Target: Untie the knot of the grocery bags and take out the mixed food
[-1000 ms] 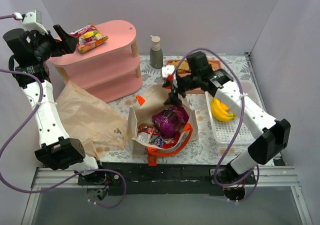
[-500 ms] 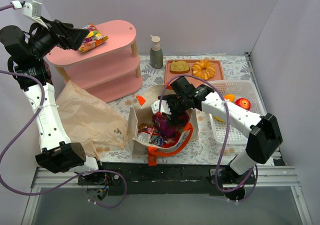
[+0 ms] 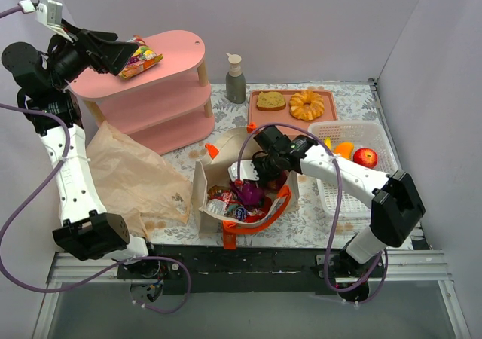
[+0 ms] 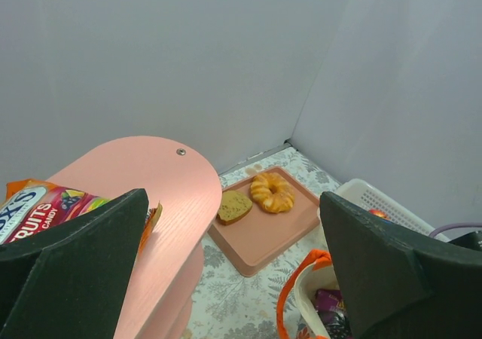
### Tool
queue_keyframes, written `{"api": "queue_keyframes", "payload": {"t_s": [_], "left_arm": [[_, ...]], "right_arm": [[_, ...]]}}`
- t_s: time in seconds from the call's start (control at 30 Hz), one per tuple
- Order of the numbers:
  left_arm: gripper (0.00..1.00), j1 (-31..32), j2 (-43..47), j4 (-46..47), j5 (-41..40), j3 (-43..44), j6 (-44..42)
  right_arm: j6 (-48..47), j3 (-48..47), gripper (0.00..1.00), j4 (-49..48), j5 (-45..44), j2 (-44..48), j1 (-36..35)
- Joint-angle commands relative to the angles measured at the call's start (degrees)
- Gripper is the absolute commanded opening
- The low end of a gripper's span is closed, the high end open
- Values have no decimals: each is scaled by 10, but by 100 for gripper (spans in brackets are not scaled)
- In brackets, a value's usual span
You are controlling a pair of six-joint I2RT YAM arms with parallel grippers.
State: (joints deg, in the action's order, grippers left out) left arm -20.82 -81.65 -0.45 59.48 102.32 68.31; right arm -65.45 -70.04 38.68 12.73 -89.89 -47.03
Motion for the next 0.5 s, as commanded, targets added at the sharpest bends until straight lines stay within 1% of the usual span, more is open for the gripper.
{"api": "queue_keyframes", "payload": {"t_s": [0.0, 0.07, 0.1, 0.17, 0.23, 0.33, 0.37, 0.47], "left_arm": [[98, 4, 1, 71, 7, -4, 36], [98, 5, -9, 76, 15, 4, 41], [98, 5, -12, 79, 17, 6, 48], [98, 6, -20, 86, 22, 6, 54], [98, 10, -25, 91, 24, 4, 60], [98, 23, -27, 92, 27, 1, 64], [98, 27, -28, 92, 28, 1, 66], [98, 46, -34, 93, 28, 3, 74]], "right_arm": [[22, -81, 1, 25, 34, 62, 7], [23, -109, 1, 59, 88, 93, 14], [24, -137, 1, 69, 100, 102, 15], [29, -163, 1, 78, 120, 127, 16], [45, -187, 1, 68, 122, 142, 17], [71, -194, 1, 7, 115, 176, 21], [79, -193, 1, -32, 111, 193, 22], [106, -186, 1, -99, 92, 216, 22]]}}
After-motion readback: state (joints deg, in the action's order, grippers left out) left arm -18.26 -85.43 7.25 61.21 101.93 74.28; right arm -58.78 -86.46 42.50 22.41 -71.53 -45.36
